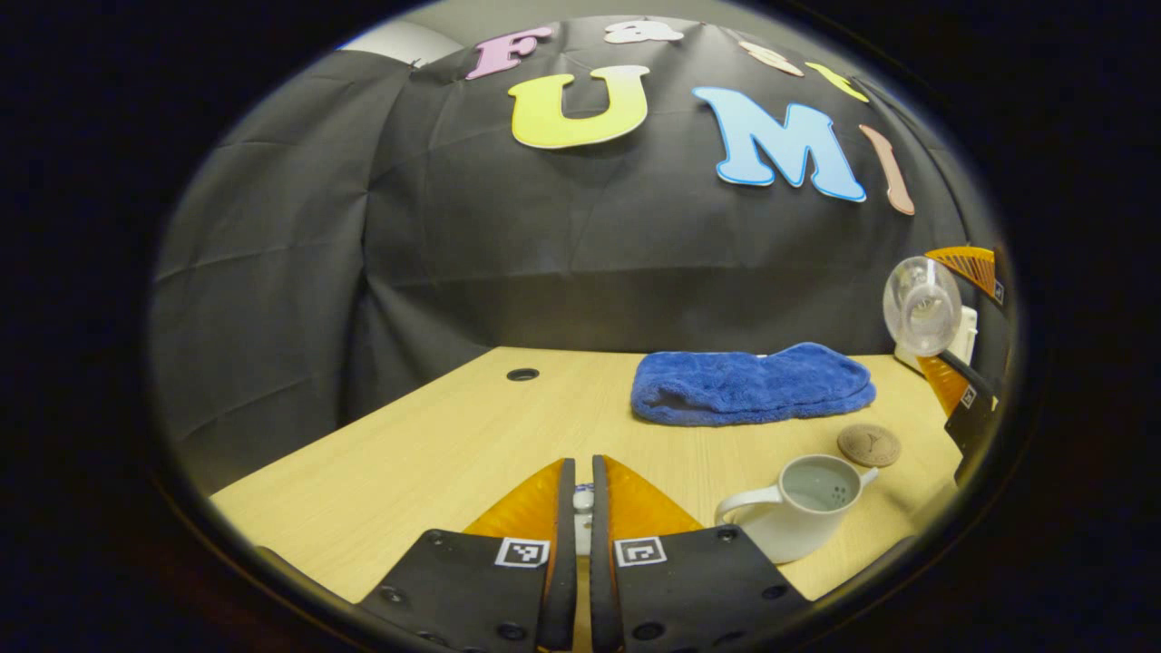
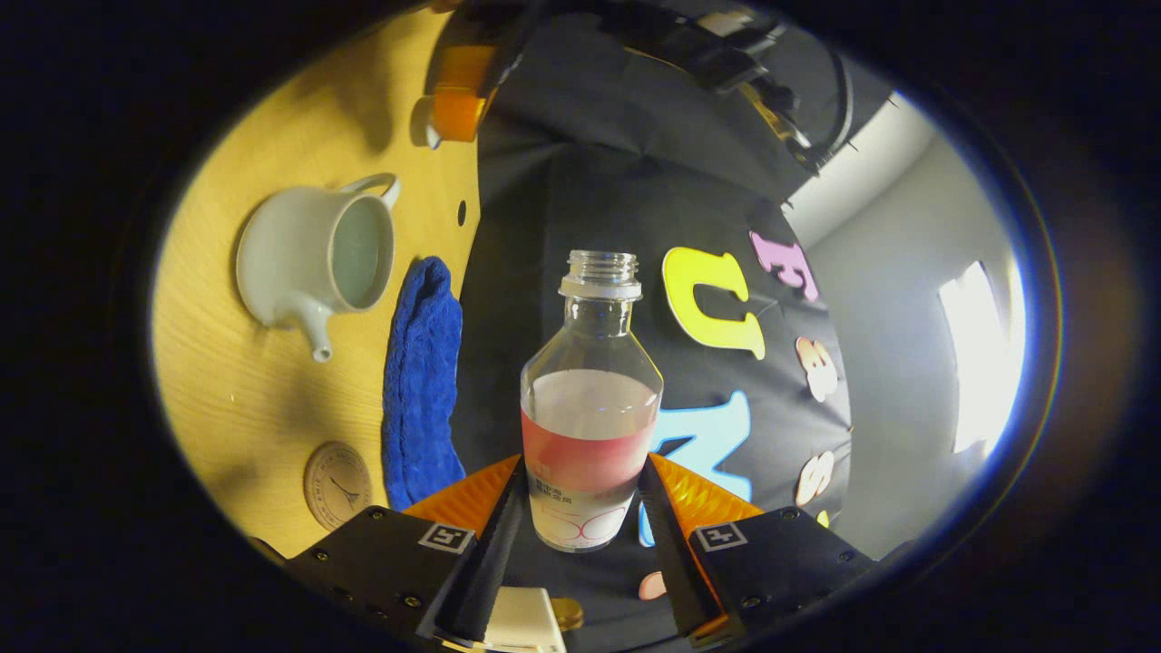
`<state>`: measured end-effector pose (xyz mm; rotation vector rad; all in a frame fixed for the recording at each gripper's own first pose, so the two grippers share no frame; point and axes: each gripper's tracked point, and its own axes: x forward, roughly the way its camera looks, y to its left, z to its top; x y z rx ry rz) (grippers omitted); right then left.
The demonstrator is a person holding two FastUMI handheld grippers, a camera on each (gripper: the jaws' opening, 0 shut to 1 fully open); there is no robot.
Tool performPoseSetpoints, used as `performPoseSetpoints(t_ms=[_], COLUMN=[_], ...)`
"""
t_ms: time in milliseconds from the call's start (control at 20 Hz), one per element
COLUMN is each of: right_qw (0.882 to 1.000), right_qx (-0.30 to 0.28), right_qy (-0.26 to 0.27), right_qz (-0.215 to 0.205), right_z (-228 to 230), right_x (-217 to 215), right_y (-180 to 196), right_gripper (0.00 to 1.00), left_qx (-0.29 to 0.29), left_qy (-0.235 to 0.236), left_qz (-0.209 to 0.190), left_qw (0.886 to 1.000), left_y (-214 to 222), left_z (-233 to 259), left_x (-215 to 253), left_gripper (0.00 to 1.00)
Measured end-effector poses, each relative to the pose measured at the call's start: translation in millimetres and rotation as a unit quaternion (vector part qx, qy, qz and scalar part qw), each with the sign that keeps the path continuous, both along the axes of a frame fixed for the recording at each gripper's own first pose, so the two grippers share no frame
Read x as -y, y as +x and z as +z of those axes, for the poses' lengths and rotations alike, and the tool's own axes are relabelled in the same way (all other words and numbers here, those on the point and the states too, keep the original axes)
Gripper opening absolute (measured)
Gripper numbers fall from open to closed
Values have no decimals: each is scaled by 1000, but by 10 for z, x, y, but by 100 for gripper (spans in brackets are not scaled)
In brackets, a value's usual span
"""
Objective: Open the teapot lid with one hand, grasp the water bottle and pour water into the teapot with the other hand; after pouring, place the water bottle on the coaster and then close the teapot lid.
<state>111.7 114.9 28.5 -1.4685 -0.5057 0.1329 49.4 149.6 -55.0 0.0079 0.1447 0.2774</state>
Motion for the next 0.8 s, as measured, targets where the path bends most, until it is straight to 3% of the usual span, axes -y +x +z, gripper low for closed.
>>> performPoseSetpoints(t_ms=[150, 300, 600, 800], right_qw=[995, 973, 909, 845], right_qx=[-67, -150, -253, -320], right_qy=[79, 174, 331, 428], right_qz=[-3, -8, -25, -24], right_z=[-75, -182, -330, -477], right_x=[104, 164, 346, 364], right_y=[27, 100, 321, 375], right_gripper=[74, 73, 74, 74], left_qx=[0, -2, -2, -4], left_qy=[0, 0, 1, 0], left_qz=[0, -1, 0, -1], left_qw=[1000, 1000, 1000, 1000], left_y=[15, 19, 24, 35], left_z=[12, -11, -5, -21], left_x=[16, 22, 9, 19], left_gripper=[12, 12, 12, 12])
